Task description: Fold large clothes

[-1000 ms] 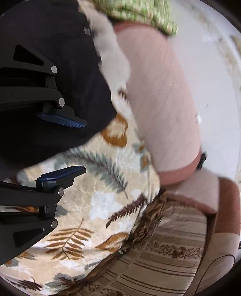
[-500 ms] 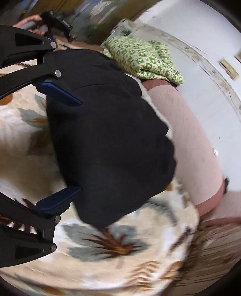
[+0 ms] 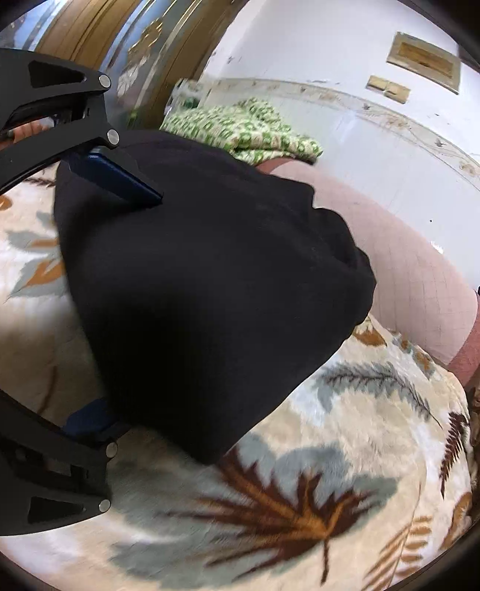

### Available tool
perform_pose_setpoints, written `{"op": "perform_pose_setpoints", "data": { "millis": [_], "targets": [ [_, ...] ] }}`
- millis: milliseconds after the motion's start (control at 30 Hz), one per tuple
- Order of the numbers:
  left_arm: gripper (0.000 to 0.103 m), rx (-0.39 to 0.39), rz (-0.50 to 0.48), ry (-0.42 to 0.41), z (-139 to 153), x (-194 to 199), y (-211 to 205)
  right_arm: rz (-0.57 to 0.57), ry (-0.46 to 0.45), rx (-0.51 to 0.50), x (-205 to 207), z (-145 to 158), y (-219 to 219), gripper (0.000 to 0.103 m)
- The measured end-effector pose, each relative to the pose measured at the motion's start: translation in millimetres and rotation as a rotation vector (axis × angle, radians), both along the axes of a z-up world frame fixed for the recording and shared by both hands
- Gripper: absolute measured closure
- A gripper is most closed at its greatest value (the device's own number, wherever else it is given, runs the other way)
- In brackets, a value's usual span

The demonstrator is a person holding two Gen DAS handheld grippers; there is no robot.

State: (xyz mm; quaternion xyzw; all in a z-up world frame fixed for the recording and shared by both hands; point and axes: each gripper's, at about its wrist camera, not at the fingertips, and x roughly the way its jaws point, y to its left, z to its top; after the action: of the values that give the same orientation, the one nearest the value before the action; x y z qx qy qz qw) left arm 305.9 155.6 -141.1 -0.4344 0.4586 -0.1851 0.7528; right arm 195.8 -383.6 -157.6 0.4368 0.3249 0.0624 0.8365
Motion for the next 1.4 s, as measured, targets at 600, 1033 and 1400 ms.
{"op": "perform_pose_setpoints", "data": {
  "millis": [600, 1033, 1400],
  "targets": [
    [0.059, 0.334, 0.020, -0.118, 81.9, -85.2, -43.1, 0.079, -0.146, -0.067, -6.6, 79.2, 11.6, 0.055],
    [0.039, 0.189, 0.118, -0.053, 70.9, -79.6, -0.3, -0.066, 0.034, -0.294, -52.4, 72.4, -17.7, 0.026],
    [0.032, 0.637, 0.304, -0.249, 130.2, -110.3, -23.2, -0.197, -0.121, -0.603, -60.6, 121.8, 25.9, 0.022]
  ]
}}
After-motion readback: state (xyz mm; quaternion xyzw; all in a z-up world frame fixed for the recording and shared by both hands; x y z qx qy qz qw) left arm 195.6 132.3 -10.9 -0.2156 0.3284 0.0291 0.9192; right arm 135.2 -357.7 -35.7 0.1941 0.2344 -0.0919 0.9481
